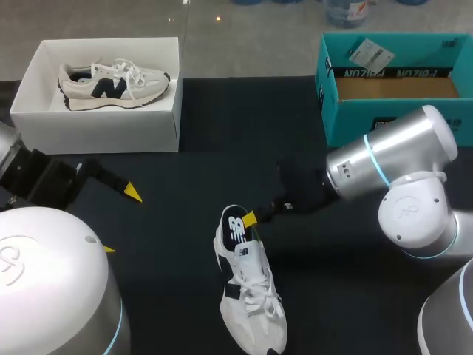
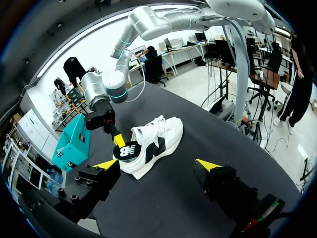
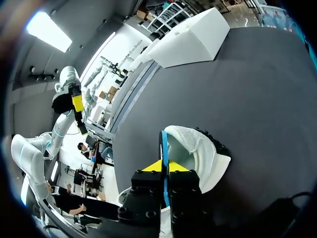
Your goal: Take the shoe out of the shoebox, open the shoe tongue, remove and reinsert the insole, then place the shoe into the shoebox
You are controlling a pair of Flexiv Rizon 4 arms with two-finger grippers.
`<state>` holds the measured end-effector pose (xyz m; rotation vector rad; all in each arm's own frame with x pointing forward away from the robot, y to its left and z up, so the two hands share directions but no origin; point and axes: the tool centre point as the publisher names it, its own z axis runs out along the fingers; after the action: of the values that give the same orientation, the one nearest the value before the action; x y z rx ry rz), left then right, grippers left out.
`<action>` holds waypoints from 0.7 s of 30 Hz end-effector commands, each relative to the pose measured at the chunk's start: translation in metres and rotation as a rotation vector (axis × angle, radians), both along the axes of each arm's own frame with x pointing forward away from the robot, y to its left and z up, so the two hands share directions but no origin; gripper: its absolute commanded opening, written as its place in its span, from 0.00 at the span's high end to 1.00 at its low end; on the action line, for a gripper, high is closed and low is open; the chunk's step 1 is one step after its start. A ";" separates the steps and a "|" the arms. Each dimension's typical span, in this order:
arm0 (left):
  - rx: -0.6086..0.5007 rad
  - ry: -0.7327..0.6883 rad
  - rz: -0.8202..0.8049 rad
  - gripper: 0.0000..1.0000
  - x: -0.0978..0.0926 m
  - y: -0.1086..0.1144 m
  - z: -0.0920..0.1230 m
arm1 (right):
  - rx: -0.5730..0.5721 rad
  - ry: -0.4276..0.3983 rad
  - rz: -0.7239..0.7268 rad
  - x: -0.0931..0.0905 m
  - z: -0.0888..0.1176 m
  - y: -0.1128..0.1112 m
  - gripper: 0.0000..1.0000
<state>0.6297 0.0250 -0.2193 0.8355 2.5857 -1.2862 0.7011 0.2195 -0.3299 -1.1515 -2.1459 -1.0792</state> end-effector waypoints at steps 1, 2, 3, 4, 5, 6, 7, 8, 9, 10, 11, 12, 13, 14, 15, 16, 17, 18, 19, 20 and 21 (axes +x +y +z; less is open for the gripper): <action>0.004 0.000 0.000 0.00 0.000 0.000 0.000 | -0.007 0.000 -0.004 0.000 0.001 0.001 1.00; 0.004 0.000 0.000 0.00 0.000 0.000 0.000 | -0.007 0.000 -0.004 -0.001 0.001 0.001 1.00; 0.004 0.000 0.000 0.00 0.000 0.000 0.000 | -0.008 0.000 -0.005 -0.001 0.002 0.001 1.00; 0.004 0.000 0.000 0.00 0.000 0.000 0.000 | -0.009 0.002 -0.005 -0.003 0.001 0.000 1.00; 0.004 0.000 0.000 0.00 0.000 0.000 0.000 | -0.009 0.005 -0.006 -0.005 0.000 0.000 1.00; 0.004 0.000 0.000 0.00 0.000 0.000 0.000 | -0.010 0.009 -0.007 -0.007 0.000 -0.001 1.00; 0.004 0.000 0.000 0.00 0.000 0.000 0.000 | -0.009 0.014 -0.009 -0.010 -0.001 0.000 1.00; 0.004 0.000 0.000 0.00 0.000 0.000 0.000 | -0.008 0.019 -0.010 -0.013 -0.001 0.000 1.00; 0.004 0.000 0.000 0.00 0.000 0.000 0.000 | -0.007 0.025 -0.012 -0.015 -0.003 0.000 1.00; 0.004 0.000 0.000 0.00 0.000 0.000 0.000 | -0.006 0.031 -0.013 -0.018 -0.005 0.000 1.00; 0.004 0.000 0.000 0.00 0.000 0.000 0.000 | -0.005 0.036 -0.014 -0.021 -0.006 0.000 1.00; 0.004 0.000 0.000 0.00 0.000 0.000 0.000 | -0.004 0.043 -0.014 -0.024 -0.007 0.001 1.00; 0.004 0.000 0.000 0.00 0.000 0.000 0.000 | -0.002 0.049 -0.016 -0.026 -0.008 0.002 1.00; 0.004 0.000 0.000 0.00 0.000 0.000 0.000 | -0.001 0.055 -0.017 -0.029 -0.009 0.002 1.00; 0.004 0.000 0.000 0.00 0.000 0.000 0.000 | 0.000 0.061 -0.015 -0.031 -0.011 0.003 1.00; 0.004 0.000 0.000 0.00 0.000 0.000 0.000 | -0.001 0.068 -0.012 -0.033 -0.013 0.004 1.00; 0.004 0.000 0.000 0.00 0.000 0.000 0.000 | -0.003 0.072 -0.011 -0.035 -0.014 0.005 1.00; 0.004 0.000 0.000 0.00 0.000 0.000 0.000 | 0.000 0.078 -0.012 -0.037 -0.014 0.006 1.00; 0.004 0.000 0.000 0.00 0.000 0.000 0.000 | -0.001 0.082 -0.012 -0.039 -0.015 0.006 1.00; 0.004 0.000 0.000 0.00 0.000 0.000 0.000 | -0.002 0.086 -0.012 -0.040 -0.016 0.006 1.00; 0.004 0.000 0.000 0.00 0.000 0.000 0.000 | 0.001 0.089 -0.015 -0.040 -0.017 0.006 1.00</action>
<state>0.6297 0.0250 -0.2193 0.8356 2.5857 -1.2862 0.6647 0.2230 -0.3426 -1.1853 -2.0746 -1.0079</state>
